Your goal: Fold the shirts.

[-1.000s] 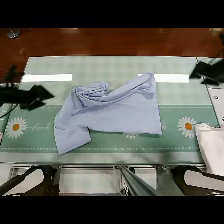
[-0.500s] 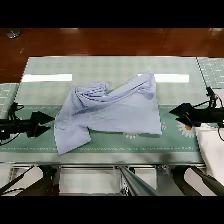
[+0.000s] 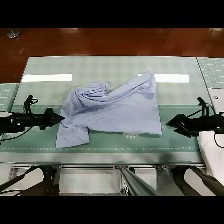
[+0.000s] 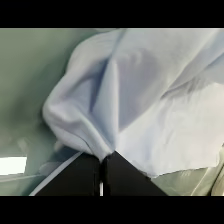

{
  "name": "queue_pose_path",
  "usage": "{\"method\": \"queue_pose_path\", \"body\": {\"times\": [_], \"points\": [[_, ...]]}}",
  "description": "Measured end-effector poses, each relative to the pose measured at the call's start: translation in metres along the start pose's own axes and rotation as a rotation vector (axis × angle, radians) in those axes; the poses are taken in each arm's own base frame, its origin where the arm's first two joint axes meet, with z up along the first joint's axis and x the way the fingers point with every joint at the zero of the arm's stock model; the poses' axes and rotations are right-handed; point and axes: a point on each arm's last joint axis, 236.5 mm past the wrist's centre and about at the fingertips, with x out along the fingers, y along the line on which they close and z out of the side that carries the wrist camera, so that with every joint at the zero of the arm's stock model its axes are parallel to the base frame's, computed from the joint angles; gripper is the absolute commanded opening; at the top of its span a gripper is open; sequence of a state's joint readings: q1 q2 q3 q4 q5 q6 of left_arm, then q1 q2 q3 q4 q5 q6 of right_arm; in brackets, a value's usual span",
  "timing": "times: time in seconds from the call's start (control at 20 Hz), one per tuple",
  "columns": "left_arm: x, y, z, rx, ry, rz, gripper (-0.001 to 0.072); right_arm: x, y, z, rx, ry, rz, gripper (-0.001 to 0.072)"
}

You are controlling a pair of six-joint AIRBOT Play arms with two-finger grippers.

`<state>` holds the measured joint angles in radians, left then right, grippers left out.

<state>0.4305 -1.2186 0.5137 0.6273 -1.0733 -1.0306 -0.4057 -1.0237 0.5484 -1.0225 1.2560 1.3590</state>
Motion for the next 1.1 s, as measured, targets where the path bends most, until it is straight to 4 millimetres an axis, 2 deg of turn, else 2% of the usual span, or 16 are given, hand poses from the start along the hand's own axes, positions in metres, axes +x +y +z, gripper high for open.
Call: {"method": "queue_pose_path", "body": {"times": [0.1,0.25,0.45,0.5,0.55,0.6,0.7,0.8,0.9,1.0,1.1], "points": [[0.001,-0.004,0.001,0.013,0.004,-0.006,0.0022,0.012,0.0,-0.006,-0.016,0.051,-0.036,0.062],[0.001,-0.008,0.0,0.025,0.012,-0.014,0.0022,0.03,0.01,0.0,-0.034,0.094,-0.05,0.062],[0.001,-0.01,0.0,0.028,0.015,-0.019,0.0023,0.055,0.041,0.004,-0.058,0.177,-0.022,0.0606],[0.001,-0.011,-0.001,0.029,0.019,-0.022,0.0023,0.061,0.05,0.006,-0.075,0.188,-0.018,0.042],[0.001,-0.011,-0.001,0.029,0.019,-0.023,0.0023,0.067,0.056,0.011,-0.1,0.184,-0.021,0.0048],[0.001,-0.013,0.0,0.026,0.017,-0.029,0.0022,0.071,0.063,0.017,-0.14,0.174,-0.029,0.0018],[-0.002,-0.026,0.005,0.026,-0.005,-0.073,0.0022,0.069,0.092,0.029,-0.214,0.156,0.01,0.0018],[-0.014,-0.058,0.024,0.062,-0.07,-0.166,0.0021,0.051,0.127,0.05,-0.302,0.109,0.048,0.0018],[-0.045,-0.108,0.055,0.144,-0.185,-0.276,0.0021,0.013,0.172,0.083,-0.41,0.003,0.086,0.0018],[-0.096,-0.17,0.086,0.278,-0.325,-0.364,0.0021,-0.047,0.228,0.117,-0.526,-0.161,0.123,0.0017],[-0.159,-0.238,0.103,0.447,-0.469,-0.427,0.0021,-0.128,0.282,0.136,-0.651,-0.36,0.139,0.0018]]}}
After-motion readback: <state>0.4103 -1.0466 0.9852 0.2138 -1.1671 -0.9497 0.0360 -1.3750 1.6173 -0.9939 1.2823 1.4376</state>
